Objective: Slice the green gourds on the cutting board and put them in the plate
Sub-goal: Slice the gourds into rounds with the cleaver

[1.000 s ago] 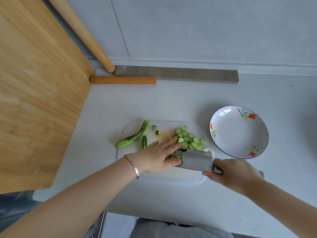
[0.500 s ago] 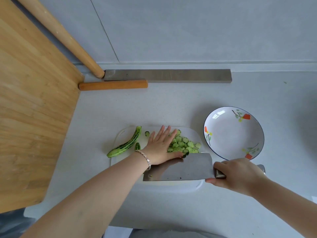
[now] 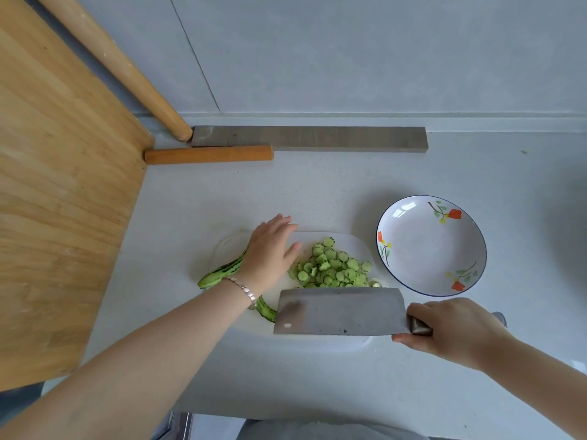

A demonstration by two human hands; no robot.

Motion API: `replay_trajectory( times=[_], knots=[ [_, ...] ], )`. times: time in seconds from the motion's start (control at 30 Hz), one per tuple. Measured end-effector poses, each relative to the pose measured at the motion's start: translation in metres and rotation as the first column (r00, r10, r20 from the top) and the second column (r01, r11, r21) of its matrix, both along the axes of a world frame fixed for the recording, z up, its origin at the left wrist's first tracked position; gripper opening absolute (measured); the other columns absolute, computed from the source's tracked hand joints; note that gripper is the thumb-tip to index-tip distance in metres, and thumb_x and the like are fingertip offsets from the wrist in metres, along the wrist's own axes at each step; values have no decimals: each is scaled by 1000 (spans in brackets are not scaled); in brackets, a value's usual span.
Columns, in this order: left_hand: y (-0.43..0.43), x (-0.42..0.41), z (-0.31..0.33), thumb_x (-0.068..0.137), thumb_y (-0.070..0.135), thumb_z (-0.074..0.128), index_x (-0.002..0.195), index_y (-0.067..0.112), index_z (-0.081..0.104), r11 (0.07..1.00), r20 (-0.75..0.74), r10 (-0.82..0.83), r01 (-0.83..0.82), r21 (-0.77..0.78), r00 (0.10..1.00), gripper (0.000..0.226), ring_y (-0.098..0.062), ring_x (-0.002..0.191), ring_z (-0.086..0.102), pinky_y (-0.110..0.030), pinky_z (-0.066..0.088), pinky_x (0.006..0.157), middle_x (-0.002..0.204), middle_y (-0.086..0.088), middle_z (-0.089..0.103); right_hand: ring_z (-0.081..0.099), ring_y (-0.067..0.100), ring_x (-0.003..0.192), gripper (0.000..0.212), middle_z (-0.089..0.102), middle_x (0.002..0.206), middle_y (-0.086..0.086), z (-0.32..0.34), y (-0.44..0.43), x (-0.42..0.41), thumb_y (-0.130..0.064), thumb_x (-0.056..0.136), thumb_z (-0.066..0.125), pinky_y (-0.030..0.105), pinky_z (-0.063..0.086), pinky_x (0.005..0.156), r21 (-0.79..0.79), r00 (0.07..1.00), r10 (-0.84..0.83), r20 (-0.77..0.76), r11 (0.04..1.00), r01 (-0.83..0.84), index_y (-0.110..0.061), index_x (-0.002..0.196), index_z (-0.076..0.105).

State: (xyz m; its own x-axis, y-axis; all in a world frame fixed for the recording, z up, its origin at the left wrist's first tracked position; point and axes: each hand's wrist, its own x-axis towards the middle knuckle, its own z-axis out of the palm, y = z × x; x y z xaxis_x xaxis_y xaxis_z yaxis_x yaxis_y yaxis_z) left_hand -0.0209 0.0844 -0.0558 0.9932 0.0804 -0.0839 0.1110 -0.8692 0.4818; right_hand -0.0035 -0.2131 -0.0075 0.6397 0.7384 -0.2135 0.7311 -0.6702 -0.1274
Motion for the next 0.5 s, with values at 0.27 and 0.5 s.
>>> replay_trajectory(
  times=[0.27, 0.5],
  knots=[
    [22, -77, -6, 75, 6, 74, 83, 9, 67, 969, 121, 202, -216, 118, 972, 11, -20, 49, 58, -22, 43, 45, 61, 0, 63, 26, 12, 46, 48, 31, 48, -5, -17, 12, -28, -46, 89, 52, 23, 26, 49, 38, 611, -497, -616, 756, 653, -11, 59, 38],
    [-4, -110, -26, 53, 31, 84, 72, 16, 68, 923, -105, -217, 239, 300, 970, 28, -19, 70, 59, -30, 49, 70, 71, 4, 60, 30, 14, 43, 48, 36, 44, -7, -18, 35, -47, -50, 89, 46, 25, 29, 51, -22, 393, -492, -777, 645, 764, -10, 63, 43]
  ],
)
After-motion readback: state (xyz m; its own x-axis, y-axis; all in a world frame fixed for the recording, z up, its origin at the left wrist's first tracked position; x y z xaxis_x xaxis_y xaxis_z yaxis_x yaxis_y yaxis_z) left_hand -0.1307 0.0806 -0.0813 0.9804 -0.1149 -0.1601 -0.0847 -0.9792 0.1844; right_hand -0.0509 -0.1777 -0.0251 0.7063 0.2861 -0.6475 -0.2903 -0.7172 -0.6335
